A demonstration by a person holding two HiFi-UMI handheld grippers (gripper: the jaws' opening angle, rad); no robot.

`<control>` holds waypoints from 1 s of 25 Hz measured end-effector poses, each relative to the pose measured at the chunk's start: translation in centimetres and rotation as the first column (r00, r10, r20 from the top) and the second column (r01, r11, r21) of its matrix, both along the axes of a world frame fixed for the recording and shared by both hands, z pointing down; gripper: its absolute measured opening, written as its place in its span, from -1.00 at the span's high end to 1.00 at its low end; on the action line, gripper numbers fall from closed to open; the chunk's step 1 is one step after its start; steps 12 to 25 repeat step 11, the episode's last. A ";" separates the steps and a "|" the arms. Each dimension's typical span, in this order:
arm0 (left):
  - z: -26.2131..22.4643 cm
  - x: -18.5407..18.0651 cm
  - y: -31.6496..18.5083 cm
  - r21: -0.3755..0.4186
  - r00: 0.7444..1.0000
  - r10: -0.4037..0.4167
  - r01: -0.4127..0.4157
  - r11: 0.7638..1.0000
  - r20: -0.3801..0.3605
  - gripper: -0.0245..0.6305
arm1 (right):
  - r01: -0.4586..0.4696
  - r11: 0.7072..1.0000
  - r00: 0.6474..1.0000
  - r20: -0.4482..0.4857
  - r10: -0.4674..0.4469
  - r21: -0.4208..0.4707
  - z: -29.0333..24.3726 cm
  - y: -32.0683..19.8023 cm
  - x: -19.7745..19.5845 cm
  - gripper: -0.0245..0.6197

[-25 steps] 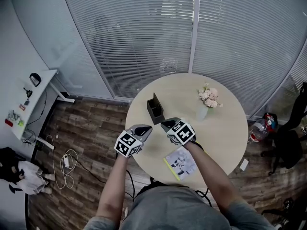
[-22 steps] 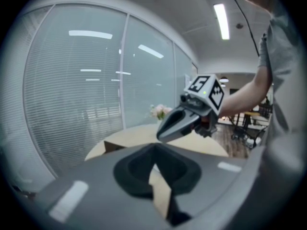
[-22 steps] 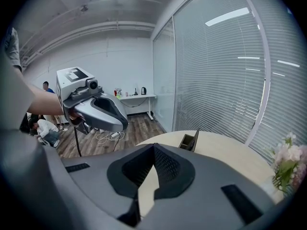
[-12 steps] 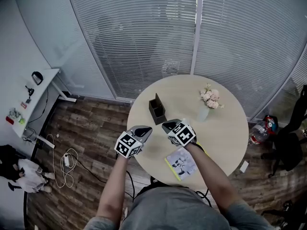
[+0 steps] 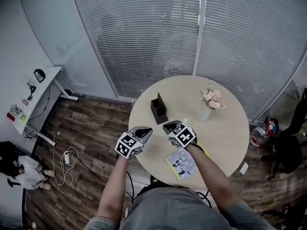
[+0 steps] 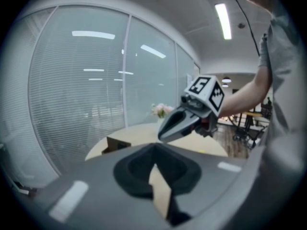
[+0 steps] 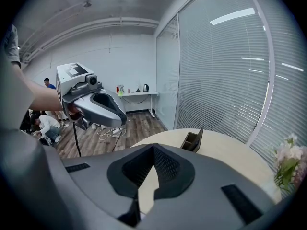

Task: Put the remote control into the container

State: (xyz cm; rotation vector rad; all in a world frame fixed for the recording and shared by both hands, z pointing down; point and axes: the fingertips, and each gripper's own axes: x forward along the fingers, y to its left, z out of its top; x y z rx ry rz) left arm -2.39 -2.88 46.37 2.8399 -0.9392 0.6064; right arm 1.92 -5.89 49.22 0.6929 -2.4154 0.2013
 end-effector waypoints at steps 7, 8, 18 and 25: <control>0.8 -0.3 0.0 -0.016 1.000 -0.005 0.005 1.000 0.002 0.93 | 0.011 1.000 1.000 -0.021 -0.012 -0.011 0.9 0.3 -0.1 0.88; 0.8 -0.2 0.0 -0.017 1.000 -0.004 0.004 1.000 0.001 0.94 | 0.011 1.000 1.000 -0.023 -0.012 -0.012 0.9 0.3 -0.1 0.88; 0.7 -0.1 -0.1 -0.015 1.000 0.001 -0.001 1.000 -0.002 0.93 | 0.008 1.000 1.000 -0.026 -0.009 -0.013 0.9 0.2 0.0 0.88; 0.7 -0.1 -0.1 -0.015 1.000 0.001 -0.001 1.000 -0.002 0.93 | 0.008 1.000 1.000 -0.026 -0.009 -0.013 0.9 0.2 0.0 0.88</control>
